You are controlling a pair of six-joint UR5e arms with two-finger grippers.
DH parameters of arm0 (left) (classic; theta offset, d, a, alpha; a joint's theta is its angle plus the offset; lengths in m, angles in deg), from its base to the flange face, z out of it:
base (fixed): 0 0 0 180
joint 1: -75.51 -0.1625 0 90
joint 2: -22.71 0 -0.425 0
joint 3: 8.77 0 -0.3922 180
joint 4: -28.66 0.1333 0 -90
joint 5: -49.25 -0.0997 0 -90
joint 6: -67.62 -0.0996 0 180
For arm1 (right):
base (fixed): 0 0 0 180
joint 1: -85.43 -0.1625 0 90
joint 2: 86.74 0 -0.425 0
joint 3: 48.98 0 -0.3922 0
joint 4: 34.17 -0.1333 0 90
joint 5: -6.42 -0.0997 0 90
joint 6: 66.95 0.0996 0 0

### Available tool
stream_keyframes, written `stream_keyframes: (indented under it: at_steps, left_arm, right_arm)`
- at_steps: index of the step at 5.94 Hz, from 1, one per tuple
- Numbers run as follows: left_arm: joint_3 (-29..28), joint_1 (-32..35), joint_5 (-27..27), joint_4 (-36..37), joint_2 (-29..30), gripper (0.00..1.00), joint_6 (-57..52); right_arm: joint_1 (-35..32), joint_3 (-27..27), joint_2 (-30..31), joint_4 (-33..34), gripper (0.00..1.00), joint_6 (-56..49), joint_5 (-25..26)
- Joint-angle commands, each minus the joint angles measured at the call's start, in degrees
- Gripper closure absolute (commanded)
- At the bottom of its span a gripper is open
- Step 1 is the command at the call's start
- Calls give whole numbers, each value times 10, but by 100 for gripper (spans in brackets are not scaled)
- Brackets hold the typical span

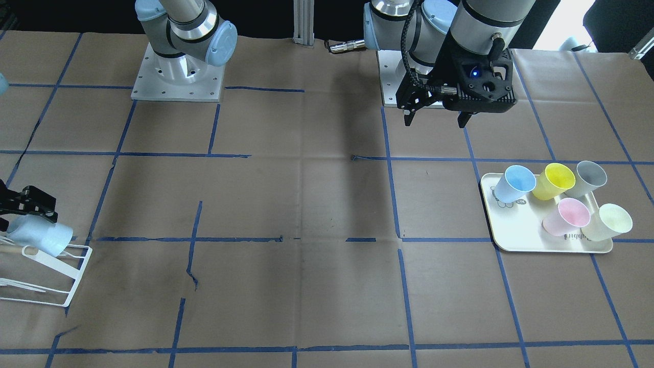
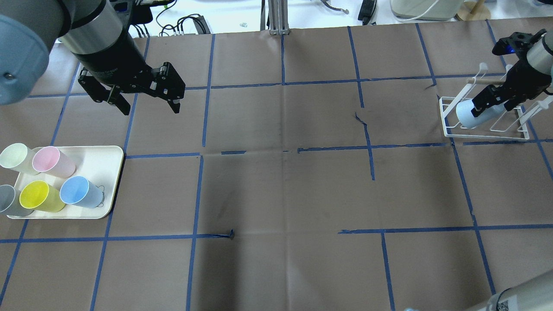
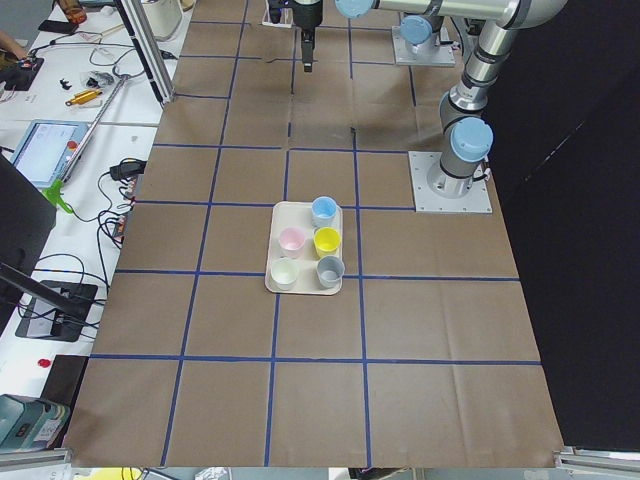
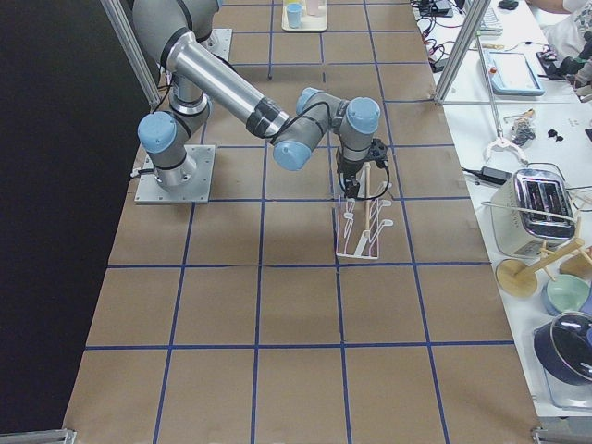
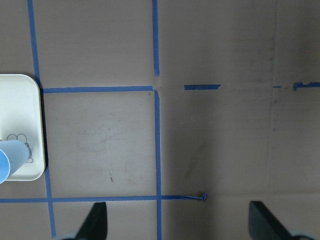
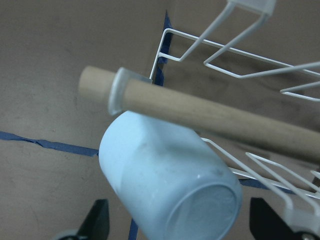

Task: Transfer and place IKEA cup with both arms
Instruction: 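Close the right gripper on the light blue cup's base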

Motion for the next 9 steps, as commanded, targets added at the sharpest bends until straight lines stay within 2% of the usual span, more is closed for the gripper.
stream_keyframes:
  at_steps: [1, 4, 5, 7, 9]
  left_arm:
    - [0, 0, 0, 0, 0, 2, 0]
    - [0, 0, 0, 0, 0, 2, 0]
    - [0, 0, 0, 0, 0, 2, 0]
    - [0, 0, 0, 0, 0, 2, 0]
    - [0, 0, 0, 0, 0, 2, 0]
  right_arm:
    - [0, -2, -1, 0, 1, 2, 0]
    - [0, 0, 6, 0, 48, 8, 1]
    - [0, 4, 10, -3, 53, 8, 2]
    - [0, 5, 43, -13, 56, 8, 2]
    - [0, 7, 52, -18, 68, 8, 2]
